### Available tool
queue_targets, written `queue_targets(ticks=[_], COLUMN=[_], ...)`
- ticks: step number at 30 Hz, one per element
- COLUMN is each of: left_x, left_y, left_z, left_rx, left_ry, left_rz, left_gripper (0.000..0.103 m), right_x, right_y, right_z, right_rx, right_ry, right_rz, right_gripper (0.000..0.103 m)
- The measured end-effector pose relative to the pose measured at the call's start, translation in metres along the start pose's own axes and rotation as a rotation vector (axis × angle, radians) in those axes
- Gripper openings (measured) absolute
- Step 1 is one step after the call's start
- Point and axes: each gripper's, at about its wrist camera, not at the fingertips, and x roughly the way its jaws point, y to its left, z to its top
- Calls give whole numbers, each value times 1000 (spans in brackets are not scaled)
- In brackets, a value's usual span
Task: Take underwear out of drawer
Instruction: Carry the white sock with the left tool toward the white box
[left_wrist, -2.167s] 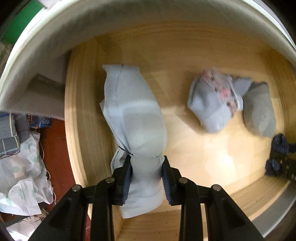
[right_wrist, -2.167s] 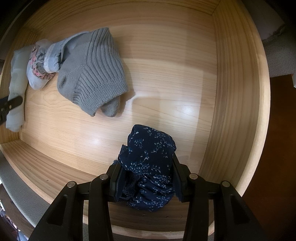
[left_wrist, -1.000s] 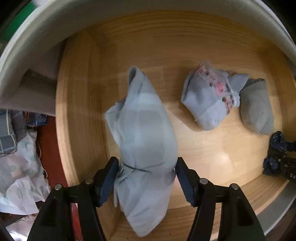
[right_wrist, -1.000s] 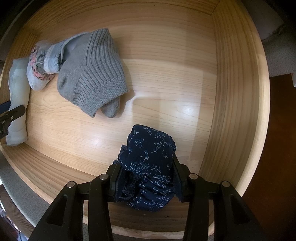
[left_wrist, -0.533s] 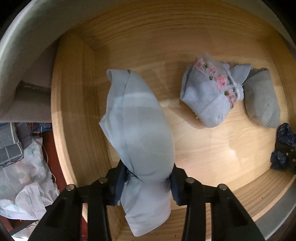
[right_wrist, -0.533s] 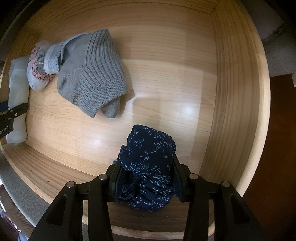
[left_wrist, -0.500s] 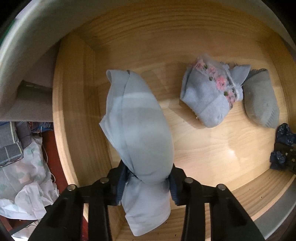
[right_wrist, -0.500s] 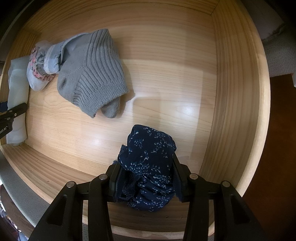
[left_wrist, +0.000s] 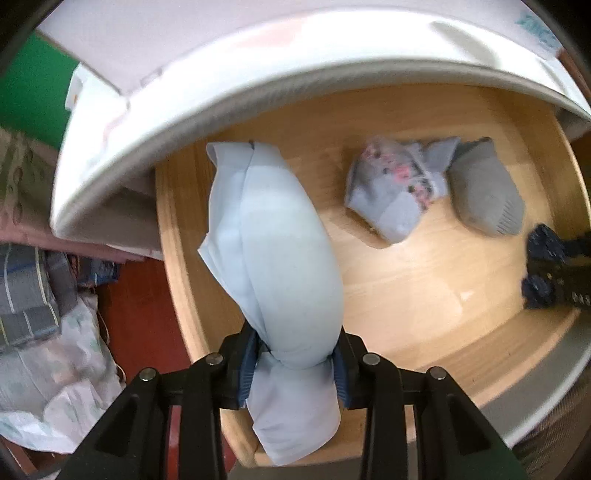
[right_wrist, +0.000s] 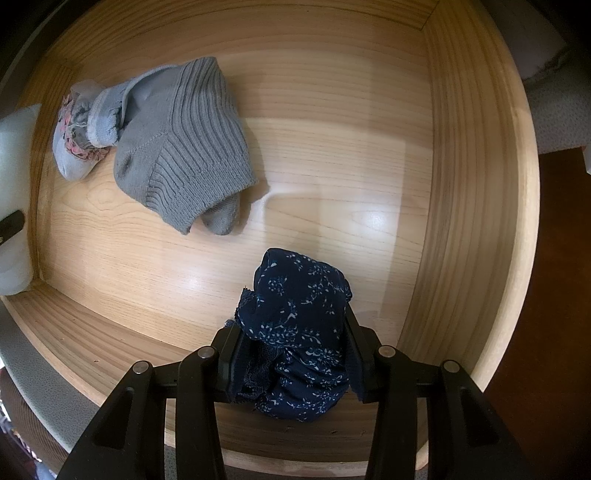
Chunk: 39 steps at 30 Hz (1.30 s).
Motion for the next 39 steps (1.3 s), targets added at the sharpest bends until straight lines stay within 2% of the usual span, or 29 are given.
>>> queue_targets(ticks=[9,12,14,19,25,29,34,39], left_x=[-43,-59,-75,-111,-160,-200,-258,-290], left_y=[-25,-35,-37,-30,-15,-6,23,58], left_z=[-16,-26,-33,-41,-48,-50,-31,5], left_rx=[157,186,183,135,88,67,-27,-161], left_ry=[-87,-138,-199,-310,-418,-504,-644,-749], left_rz=[42,64,71,66,-15,-17,2,41], left_gripper=[35,35,35,34,34,34,34,34], right_x=[0,0,0,0,0,0,-1,-1], right_y=[0,0,0,0,0,0,0,-2], right_z=[0,0,0,1,1,1,1,1], right_rx=[0,0,-1,0,0,1,3,5], right_ry=[0,0,0,0,0,0,-1,-2], right_rz=[0,0,0,0,0,0,3,6], right_gripper=[42,42,42,42,42,42,42,42])
